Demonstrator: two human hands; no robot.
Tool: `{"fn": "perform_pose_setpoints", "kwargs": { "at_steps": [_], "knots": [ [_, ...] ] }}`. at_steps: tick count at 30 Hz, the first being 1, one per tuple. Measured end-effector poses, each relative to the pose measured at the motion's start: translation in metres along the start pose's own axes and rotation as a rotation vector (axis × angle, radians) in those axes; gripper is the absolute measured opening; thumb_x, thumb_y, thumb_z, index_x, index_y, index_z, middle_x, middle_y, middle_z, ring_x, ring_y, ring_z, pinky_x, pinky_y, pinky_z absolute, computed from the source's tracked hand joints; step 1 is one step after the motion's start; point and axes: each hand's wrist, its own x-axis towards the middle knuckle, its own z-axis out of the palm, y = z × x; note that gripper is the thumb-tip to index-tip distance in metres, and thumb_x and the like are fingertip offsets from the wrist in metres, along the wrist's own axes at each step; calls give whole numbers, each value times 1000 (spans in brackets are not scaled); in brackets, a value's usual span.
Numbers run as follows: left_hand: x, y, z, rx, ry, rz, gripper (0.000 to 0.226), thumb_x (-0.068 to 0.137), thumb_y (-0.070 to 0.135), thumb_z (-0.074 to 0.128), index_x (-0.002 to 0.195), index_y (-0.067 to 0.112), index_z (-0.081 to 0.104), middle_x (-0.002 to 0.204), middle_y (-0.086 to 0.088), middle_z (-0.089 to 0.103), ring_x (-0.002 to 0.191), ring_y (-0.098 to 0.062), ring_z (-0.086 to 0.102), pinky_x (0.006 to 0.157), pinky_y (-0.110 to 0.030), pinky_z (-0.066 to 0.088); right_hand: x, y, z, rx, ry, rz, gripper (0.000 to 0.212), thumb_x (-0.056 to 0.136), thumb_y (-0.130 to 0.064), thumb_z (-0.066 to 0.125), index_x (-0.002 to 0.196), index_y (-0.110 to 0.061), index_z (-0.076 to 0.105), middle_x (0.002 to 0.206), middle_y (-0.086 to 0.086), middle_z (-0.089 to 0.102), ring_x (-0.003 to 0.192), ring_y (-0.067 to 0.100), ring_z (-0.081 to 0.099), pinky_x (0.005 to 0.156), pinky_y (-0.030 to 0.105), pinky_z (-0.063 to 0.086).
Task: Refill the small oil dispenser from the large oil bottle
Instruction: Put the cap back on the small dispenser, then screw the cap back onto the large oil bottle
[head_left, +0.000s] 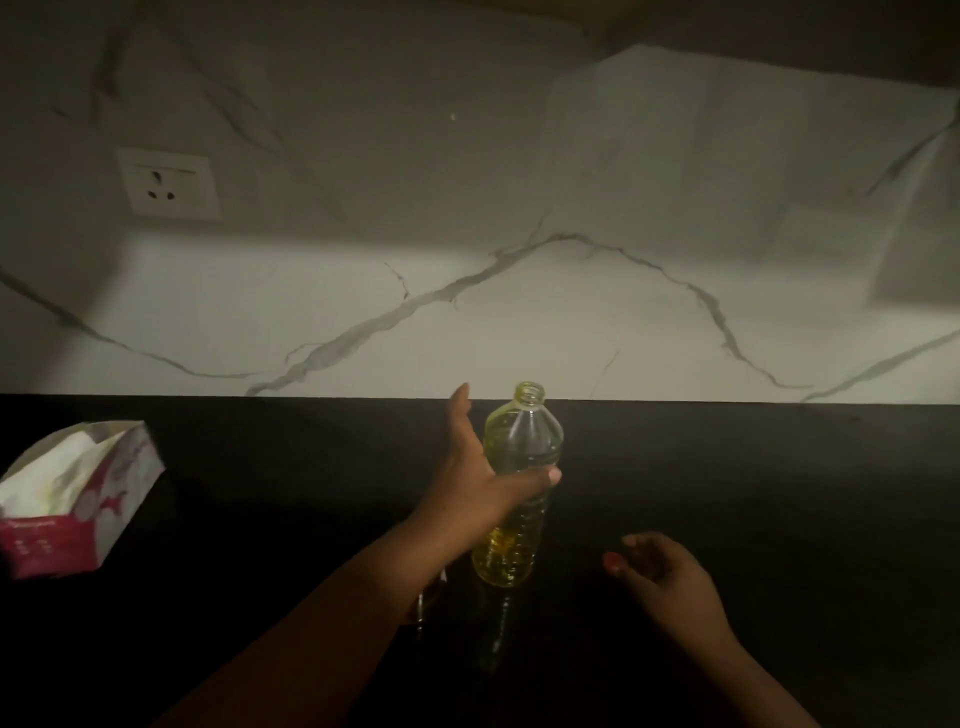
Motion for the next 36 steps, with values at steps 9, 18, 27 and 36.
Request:
{"fn": "perform_pose_setpoints", "kwargs": {
  "at_steps": [9,18,27,36],
  "knots": [
    [18,-21,40,-105,100,-134,125,66,17,88,148,40,-3,150,-4,31,133,-28,41,109,-53,38,40,44,4,-183,-203,32,61,71,-33,79,127,-24,53,122,1,55,108,12,56,94,25,43],
    [23,-31,58,-96,129,-126,115,52,26,91,138,43,16,131,1,51,116,-20,59,102,-50,48,67,43,6,-337,-236,-83,42,79,-39,69,117,-23,60,116,3,58,103,17,59,88,26,46],
    [22,-36,88,-101,63,-73,103,63,11,90,136,40,23,129,9,52,110,-9,61,82,-22,53,59,-24,-63,586,-213,4,22,87,-8,61,108,-12,63,96,8,67,79,14,62,64,20,50],
    [18,-34,102,-102,30,-21,97,65,15,88,133,50,28,131,8,53,113,-8,62,98,-37,52,45,-133,-106,852,-204,-408,25,77,-7,72,101,-9,67,88,-2,70,78,3,67,67,14,53]
  ]
}}
